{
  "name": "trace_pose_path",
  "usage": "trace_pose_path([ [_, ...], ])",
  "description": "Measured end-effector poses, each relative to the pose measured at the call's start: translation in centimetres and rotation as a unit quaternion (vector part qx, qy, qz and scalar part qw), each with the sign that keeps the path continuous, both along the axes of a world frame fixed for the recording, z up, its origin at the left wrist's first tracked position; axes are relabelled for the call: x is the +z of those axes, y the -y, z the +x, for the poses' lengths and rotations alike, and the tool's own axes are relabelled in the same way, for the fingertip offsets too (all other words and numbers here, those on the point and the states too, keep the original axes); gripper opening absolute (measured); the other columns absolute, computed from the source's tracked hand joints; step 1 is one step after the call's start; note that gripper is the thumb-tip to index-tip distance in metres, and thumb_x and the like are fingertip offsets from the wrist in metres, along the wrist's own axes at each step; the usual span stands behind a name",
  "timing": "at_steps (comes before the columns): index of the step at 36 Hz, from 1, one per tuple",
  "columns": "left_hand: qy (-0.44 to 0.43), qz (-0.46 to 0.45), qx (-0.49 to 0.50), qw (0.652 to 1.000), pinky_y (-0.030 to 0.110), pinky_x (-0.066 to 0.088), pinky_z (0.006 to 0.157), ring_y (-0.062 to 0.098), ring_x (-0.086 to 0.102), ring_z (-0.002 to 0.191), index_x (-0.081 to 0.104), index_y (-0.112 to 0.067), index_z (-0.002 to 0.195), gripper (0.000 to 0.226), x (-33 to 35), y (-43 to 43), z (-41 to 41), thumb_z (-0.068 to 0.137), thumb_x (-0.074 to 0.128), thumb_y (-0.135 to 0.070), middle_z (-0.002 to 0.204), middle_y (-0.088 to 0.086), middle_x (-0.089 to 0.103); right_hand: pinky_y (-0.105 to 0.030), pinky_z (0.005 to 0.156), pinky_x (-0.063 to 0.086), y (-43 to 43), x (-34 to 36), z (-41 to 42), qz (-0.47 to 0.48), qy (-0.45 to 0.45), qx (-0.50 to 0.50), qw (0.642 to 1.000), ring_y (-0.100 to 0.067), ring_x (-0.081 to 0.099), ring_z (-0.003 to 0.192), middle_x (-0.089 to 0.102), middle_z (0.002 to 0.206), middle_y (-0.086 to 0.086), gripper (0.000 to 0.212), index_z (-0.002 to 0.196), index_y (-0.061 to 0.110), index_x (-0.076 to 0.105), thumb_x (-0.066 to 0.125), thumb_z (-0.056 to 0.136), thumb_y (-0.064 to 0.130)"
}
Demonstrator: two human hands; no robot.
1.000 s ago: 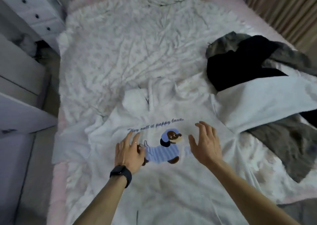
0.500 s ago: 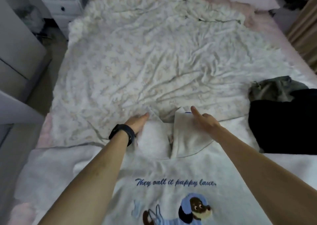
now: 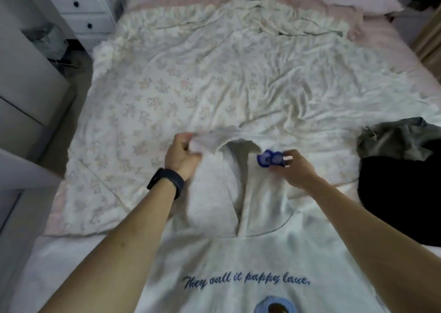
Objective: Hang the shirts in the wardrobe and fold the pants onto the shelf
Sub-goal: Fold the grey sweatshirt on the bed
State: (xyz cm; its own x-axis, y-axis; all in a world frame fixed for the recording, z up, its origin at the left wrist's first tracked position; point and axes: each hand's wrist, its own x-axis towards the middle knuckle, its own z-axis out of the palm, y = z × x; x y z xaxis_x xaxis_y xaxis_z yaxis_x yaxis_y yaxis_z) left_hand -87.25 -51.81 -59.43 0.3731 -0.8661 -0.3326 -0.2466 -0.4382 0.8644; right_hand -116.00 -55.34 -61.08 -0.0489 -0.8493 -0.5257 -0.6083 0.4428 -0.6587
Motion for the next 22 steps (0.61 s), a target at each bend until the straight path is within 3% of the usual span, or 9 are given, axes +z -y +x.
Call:
trace_pose_path([
  [3,0.05,0.095,-0.029,0.994,0.016,0.048,0.069,0.013,0.062,0.092,0.047,-0.024,0.139,0.054,-2.7,-1.2,-0.5,0.09,0.067,-0.016,0.117,-0.004,0.062,-0.032,0.079,0.044,-0.5,-1.8,-0.9,0.041,-0.033,0.014,0.999,-0.021,0.059,0.098,0.064,0.119,-0.002,0.066,0.138,0.015,0.046,0.078,0.085,0.039],
  [6,0.03,0.077,-0.032,0.996,0.005,0.042,0.047,-0.003,0.062,0.071,0.051,-0.021,0.138,0.053,-4.4,-1.5,-1.2,0.088,0.068,-0.017,0.095,-0.018,0.062,-0.033,0.083,0.047,0.0,-2.9,-0.4,0.01,-0.028,0.037,0.999,-0.022,0.058,0.106,0.059,0.128,-0.003,0.072,0.141,0.016,0.044,0.079,0.083,0.041],
  [9,0.051,0.072,-0.015,0.996,0.013,0.045,0.057,0.006,0.063,0.086,0.048,-0.024,0.139,0.054,-5.0,-0.8,-1.3,0.09,0.068,-0.034,0.109,-0.011,0.064,-0.034,0.086,0.05,1.3,-3.0,0.5,-0.031,-0.027,0.034,0.999,-0.024,0.059,0.112,0.056,0.136,-0.005,0.075,0.149,0.019,0.037,0.071,0.088,0.048],
  [12,0.054,0.098,-0.01,0.994,0.027,0.046,0.077,0.019,0.061,0.1,0.055,-0.026,0.131,0.047,-5.1,0.4,-0.9,0.092,0.062,-0.051,0.116,-0.005,0.064,-0.026,0.064,0.047,2.6,-3.0,1.3,-0.029,-0.037,0.031,0.998,-0.015,0.059,0.084,0.058,0.121,-0.005,0.071,0.152,0.025,0.035,0.063,0.093,0.053],
  [14,0.058,0.103,-0.02,0.993,0.029,0.047,0.08,0.023,0.065,0.1,0.065,-0.023,0.117,0.032,-4.8,1.8,-0.6,0.094,0.062,-0.046,0.106,-0.004,0.069,-0.025,0.059,0.044,4.1,-2.8,1.8,-0.006,-0.061,0.059,0.996,-0.016,0.058,0.082,0.058,0.125,-0.01,0.065,0.151,0.023,0.038,0.062,0.096,0.047],
  [16,0.065,0.052,0.016,0.996,0.025,0.047,0.071,0.018,0.067,0.09,0.069,-0.026,0.101,0.013,-4.3,3.3,0.0,0.094,0.065,-0.036,0.09,-0.009,0.069,-0.026,0.069,0.045,6.0,-2.0,2.1,-0.058,-0.057,0.044,0.996,-0.025,0.063,0.097,0.064,0.118,-0.008,0.045,0.139,0.022,0.055,0.062,0.097,0.038],
  [18,0.069,-0.021,0.066,0.995,0.018,0.045,0.062,0.004,0.063,0.076,0.069,-0.027,0.092,0.006,-3.9,4.4,0.4,0.093,0.067,-0.033,0.082,-0.014,0.067,-0.024,0.062,0.042,7.4,-1.6,2.1,-0.164,-0.034,-0.028,0.986,-0.019,0.065,0.085,0.065,0.088,0.006,0.012,0.107,0.03,0.065,0.059,0.098,0.036],
  [20,0.091,-0.05,0.075,0.992,0.012,0.042,0.057,-0.003,0.059,0.067,0.067,-0.031,0.087,0.006,-4.3,4.9,0.7,0.092,0.067,-0.034,0.078,-0.016,0.065,-0.019,0.051,0.037,8.0,-1.9,2.1,-0.223,-0.039,-0.06,0.972,-0.002,0.055,0.068,0.057,0.075,0.016,0.007,0.093,0.036,0.06,0.056,0.098,0.036],
  [22,0.111,-0.011,0.042,0.993,0.016,0.043,0.06,0.003,0.062,0.073,0.067,-0.033,0.091,0.005,-5.5,4.8,0.8,0.092,0.066,-0.038,0.081,-0.016,0.067,-0.019,0.051,0.038,7.6,-3.2,1.8,-0.188,-0.055,-0.048,0.979,-0.001,0.052,0.066,0.056,0.076,0.015,0.005,0.098,0.035,0.061,0.058,0.098,0.04],
])
